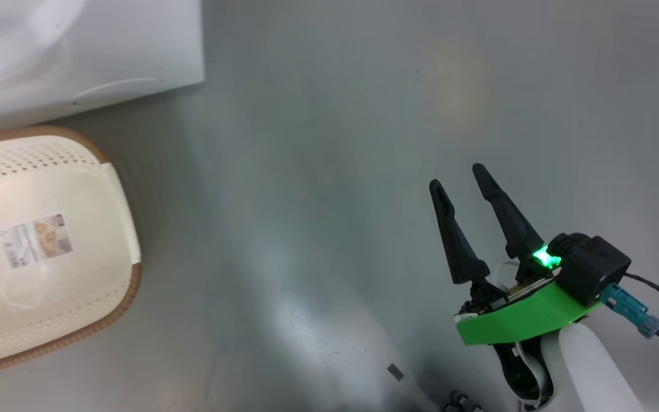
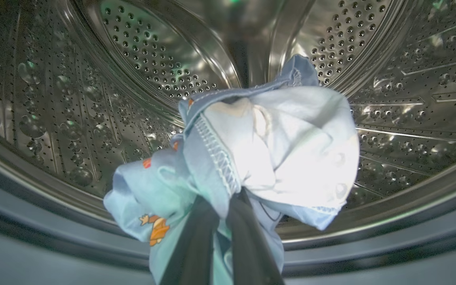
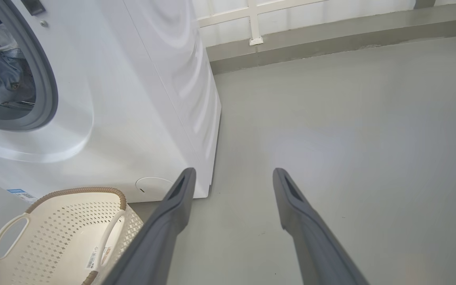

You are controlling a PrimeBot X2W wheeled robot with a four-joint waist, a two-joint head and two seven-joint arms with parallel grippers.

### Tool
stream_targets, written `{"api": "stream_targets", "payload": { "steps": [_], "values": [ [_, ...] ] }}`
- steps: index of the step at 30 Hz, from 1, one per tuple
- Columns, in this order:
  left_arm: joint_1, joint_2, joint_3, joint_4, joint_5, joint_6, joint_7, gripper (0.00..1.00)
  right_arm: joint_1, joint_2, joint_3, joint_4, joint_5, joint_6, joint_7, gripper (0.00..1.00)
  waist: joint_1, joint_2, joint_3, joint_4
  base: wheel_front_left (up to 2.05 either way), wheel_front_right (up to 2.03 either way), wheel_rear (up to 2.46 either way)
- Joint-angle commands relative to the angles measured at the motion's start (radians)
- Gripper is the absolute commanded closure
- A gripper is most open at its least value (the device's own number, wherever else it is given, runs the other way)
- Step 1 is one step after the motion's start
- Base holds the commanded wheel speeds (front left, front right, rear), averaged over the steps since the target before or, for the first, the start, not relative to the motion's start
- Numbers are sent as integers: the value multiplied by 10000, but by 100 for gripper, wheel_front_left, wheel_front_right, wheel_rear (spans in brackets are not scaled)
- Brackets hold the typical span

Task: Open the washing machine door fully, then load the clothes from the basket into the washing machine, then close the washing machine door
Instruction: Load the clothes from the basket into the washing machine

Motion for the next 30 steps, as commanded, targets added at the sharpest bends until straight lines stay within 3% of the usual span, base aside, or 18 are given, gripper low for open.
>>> {"api": "stream_targets", "payload": {
  "steps": [1, 12, 25, 26, 27, 28, 29, 30],
  "values": [
    [-316, 623, 233, -90, 141, -73, -158, 100, -9, 14, 234, -192, 229, 16, -118, 0, 0, 0, 246, -267, 0, 0, 0],
    [-2502, 632, -98, 2026, 1102, -365, -3112, 100, -215, 14, 504, -230, 583, 16, -118, 0, 0, 0, 1035, -1086, 0, 0, 0],
    [-3593, 558, -624, 3473, 1544, -829, -4601, 100, -405, 14, 685, -179, 743, 16, -118, 0, 0, 0, 1342, -1246, 0, 0, 0],
    [-3644, 535, -640, 3589, 1530, -862, -4639, 69, -421, 14, 694, -166, 751, 16, -118, 0, 0, 0, 1338, -1250, 0, 0, 0],
    [-3697, 524, -675, 3676, 1548, -892, -4710, 47, -434, 14, 701, -154, 757, 16, -118, 0, 0, 0, 1338, -1252, 0, 0, 0],
    [-3750, 506, -706, 3764, 1558, -916, -4771, 7, -446, 14, 707, -145, 761, 16, -118, 0, 0, 0, 1338, -1247, 0, 0, 0],
    [-3795, 479, -730, 3867, 1553, -938, -4796, 0, -456, 14, 713, -134, 766, 16, -118, 0, 0, 0, 1334, -1245, 0, 0, 0],
    [-3834, 448, -763, 3962, 1549, -972, -4815, 0, -463, 14, 712, -128, 770, 16, -118, 0, 0, 0, 1327, -1238, 0, 0, 0]
  ]
}}
